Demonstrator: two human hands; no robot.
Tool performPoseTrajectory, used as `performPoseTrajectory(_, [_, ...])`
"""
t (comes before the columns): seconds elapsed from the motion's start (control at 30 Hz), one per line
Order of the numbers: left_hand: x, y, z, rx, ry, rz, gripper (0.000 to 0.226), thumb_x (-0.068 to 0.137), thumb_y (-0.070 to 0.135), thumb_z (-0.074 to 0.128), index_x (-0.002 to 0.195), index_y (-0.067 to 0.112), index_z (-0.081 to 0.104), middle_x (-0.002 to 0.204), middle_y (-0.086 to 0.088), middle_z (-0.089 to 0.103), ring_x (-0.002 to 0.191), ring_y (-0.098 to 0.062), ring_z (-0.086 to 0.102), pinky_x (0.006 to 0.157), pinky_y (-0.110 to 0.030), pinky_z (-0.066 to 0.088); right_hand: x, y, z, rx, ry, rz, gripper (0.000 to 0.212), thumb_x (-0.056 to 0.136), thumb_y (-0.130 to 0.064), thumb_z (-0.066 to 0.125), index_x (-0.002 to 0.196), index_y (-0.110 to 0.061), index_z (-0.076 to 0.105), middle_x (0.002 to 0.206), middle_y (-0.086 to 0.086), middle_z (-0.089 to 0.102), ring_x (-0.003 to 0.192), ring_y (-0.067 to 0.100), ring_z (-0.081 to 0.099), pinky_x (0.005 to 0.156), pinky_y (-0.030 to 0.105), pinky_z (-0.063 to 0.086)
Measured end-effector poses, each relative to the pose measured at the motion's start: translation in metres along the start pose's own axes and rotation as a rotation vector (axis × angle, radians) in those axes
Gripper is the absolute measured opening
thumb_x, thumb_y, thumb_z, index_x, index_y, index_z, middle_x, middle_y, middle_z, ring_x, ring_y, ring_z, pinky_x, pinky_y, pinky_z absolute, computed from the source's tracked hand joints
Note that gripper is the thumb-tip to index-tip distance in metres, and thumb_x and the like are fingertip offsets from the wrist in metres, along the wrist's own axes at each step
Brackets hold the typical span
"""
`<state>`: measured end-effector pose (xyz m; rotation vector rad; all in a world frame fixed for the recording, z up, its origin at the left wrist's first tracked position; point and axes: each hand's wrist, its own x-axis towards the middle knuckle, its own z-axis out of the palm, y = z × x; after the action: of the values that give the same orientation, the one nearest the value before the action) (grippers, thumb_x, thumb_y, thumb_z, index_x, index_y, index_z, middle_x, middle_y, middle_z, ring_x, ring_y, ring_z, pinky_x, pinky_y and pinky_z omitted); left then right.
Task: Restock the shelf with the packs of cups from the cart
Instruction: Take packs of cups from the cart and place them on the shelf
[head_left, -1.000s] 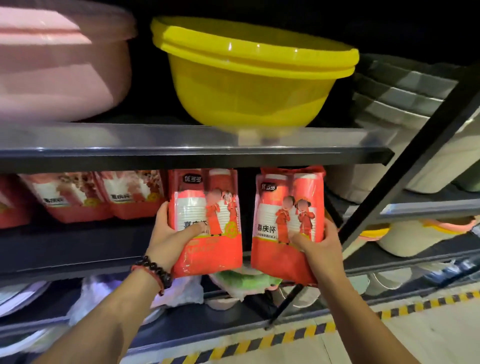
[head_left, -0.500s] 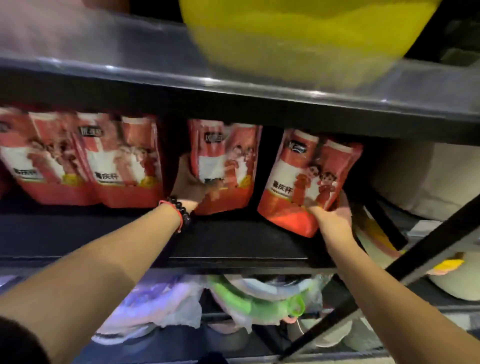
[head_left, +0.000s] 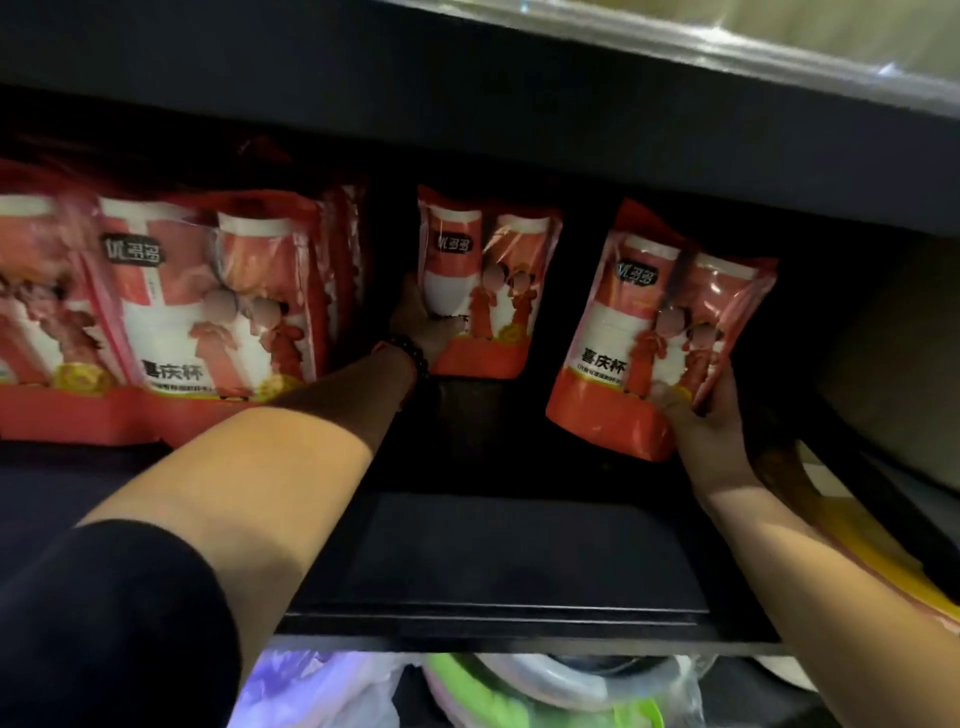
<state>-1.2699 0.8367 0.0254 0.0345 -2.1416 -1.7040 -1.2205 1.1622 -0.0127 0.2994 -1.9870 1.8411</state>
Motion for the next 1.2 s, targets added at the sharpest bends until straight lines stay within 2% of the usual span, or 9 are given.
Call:
performPoseTrajectory(0.17, [0.009,0.002,0.007,0.019,0.072,-0.007,0.072,0.083,0.003,0.072,0.146,0.014,0.038,0.141,-0.007,0.053,0.129,-0.021,0.049,0.107,-0.032,0.038,0.022,-0.001,0.003,-0.009,-0.139,-0.013,0.064,0.097,-0.016,0.067,0.150,-0.036,0.038,0.143,-0.004,0.059,0.130,0.016,0.059,0.093,0.024,0.054])
performPoseTrajectory(0.33, [0.005,-0.006,0.009,0.009,0.142,0.020,0.063,0.086,0.005,0.069,0.141,0.017,0.040,0.131,0.002,0.055,0.120,-0.013,0.049,0.099,-0.027,0.035,0.046,0.005,0.016,-0.016,-0.180,-0.004,0.068,0.097,-0.009,0.063,0.155,-0.022,0.031,0.146,0.001,0.056,0.134,0.020,0.055,0.106,0.033,0.050])
performPoseTrajectory(0.5, [0.000,-0.012,0.006,-0.027,0.179,0.072,0.060,0.091,0.008,0.062,0.145,0.020,0.038,0.134,0.004,0.053,0.118,-0.006,0.046,0.101,-0.028,0.036,0.065,0.007,0.036,0.007,-0.161,0.028,0.076,0.089,-0.017,0.069,0.155,-0.022,0.032,0.138,-0.010,0.062,0.127,0.009,0.060,0.094,0.022,0.054])
performPoseTrajectory(0.63, [-0.002,-0.018,0.013,-0.036,0.146,0.058,0.070,0.092,0.007,0.060,0.152,0.022,0.025,0.144,0.002,0.045,0.124,-0.005,0.041,0.104,-0.026,0.032,0.076,0.025,0.046,0.054,-0.123,0.106,0.071,0.091,-0.001,0.066,0.154,-0.015,0.035,0.141,0.005,0.058,0.124,0.015,0.059,0.105,0.040,0.049])
performPoseTrajectory(0.73, [-0.002,-0.027,0.014,-0.007,0.122,-0.022,0.074,0.091,0.011,0.064,0.152,0.018,0.022,0.144,-0.001,0.044,0.123,-0.008,0.040,0.101,-0.025,0.028,0.080,0.030,0.050,0.057,-0.146,0.150,0.065,0.091,0.002,0.064,0.150,-0.011,0.040,0.136,0.005,0.060,0.119,0.013,0.061,0.108,0.043,0.047])
performPoseTrajectory(0.87, [0.002,-0.038,0.010,0.005,0.065,-0.079,0.079,0.089,0.017,0.068,0.153,0.023,0.021,0.140,0.003,0.047,0.117,-0.007,0.042,0.101,-0.029,0.032,0.086,0.033,0.051,0.055,-0.154,0.171,0.067,0.091,0.004,0.063,0.152,-0.009,0.037,0.146,0.015,0.054,0.133,0.028,0.054,0.112,0.046,0.043])
performPoseTrajectory(0.97, [0.006,-0.042,0.010,0.020,0.086,-0.089,0.076,0.087,0.024,0.070,0.149,0.023,0.027,0.133,0.006,0.049,0.117,-0.011,0.047,0.102,-0.032,0.036,0.083,0.033,0.051,0.048,-0.127,0.194,0.067,0.090,0.004,0.065,0.151,-0.011,0.040,0.143,0.012,0.057,0.125,0.022,0.058,0.111,0.045,0.045])
performPoseTrajectory(1.07, [0.006,-0.045,0.010,0.036,0.091,-0.100,0.074,0.087,0.034,0.070,0.147,0.025,0.029,0.125,0.011,0.048,0.114,-0.011,0.048,0.100,-0.034,0.038,0.081,0.035,0.051,0.051,-0.074,0.200,0.067,0.090,0.003,0.067,0.150,-0.011,0.042,0.142,0.012,0.058,0.130,0.026,0.056,0.110,0.044,0.045])
performPoseTrajectory(1.2, [0.007,-0.047,0.009,0.051,0.104,-0.121,0.067,0.088,0.032,0.069,0.144,0.020,0.034,0.123,0.007,0.052,0.113,-0.016,0.052,0.097,-0.034,0.041,0.080,0.036,0.054,0.029,-0.054,0.195,0.069,0.090,-0.001,0.069,0.151,-0.016,0.042,0.133,0.000,0.063,0.120,0.014,0.060,0.103,0.032,0.049])
